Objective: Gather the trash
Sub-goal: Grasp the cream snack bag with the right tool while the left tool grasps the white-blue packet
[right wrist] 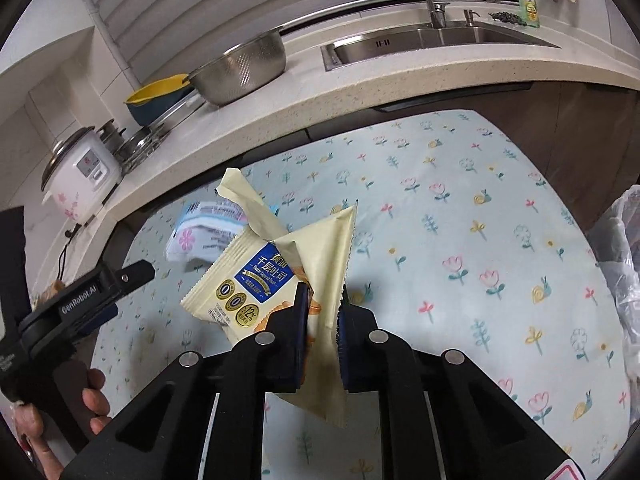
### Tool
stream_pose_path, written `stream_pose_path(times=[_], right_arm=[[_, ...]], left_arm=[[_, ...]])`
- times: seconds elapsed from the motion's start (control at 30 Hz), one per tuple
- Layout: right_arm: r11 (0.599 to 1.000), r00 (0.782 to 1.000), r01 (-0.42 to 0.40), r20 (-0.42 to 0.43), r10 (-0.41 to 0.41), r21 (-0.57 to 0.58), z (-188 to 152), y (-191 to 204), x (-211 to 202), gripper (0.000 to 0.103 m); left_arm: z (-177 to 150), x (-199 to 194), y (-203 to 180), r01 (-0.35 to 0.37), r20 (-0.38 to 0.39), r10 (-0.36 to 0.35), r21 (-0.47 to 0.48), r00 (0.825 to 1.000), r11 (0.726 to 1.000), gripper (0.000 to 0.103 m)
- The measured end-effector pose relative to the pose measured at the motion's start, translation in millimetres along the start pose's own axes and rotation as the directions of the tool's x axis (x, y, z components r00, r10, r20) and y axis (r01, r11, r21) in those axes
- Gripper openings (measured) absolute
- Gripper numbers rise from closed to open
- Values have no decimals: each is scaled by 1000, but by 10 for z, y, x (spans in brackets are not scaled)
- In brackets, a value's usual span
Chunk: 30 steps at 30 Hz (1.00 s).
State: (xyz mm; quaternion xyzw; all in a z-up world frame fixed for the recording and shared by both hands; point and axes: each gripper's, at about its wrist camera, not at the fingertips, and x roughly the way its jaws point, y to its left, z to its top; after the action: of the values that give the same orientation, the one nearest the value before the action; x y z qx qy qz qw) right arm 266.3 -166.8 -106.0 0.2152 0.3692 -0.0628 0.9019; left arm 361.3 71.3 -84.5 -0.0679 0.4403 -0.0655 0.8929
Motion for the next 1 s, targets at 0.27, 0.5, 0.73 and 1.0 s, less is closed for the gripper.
stream_pose_path(times=[0.27,0.5,0.73,1.0], right_arm=[[998,997,8,76,-13,64,588,-220,268,13],[999,998,-1,57,-1,32,868,-23,826,12],[998,1000,-16,-9,16,-59,673,274,1137,12],[997,1000,-13,-26,11,-71,349,322,932,12]], left_arm=[[175,361,-58,26,-40,-28,-47,999,999,93],[317,622,-50,63,-61,-70,-113,996,992,93],[360,748,-99,87,-62,-94,-101,994,991,93],[263,592,-59,130,-51,-135,-84,990,988,74]])
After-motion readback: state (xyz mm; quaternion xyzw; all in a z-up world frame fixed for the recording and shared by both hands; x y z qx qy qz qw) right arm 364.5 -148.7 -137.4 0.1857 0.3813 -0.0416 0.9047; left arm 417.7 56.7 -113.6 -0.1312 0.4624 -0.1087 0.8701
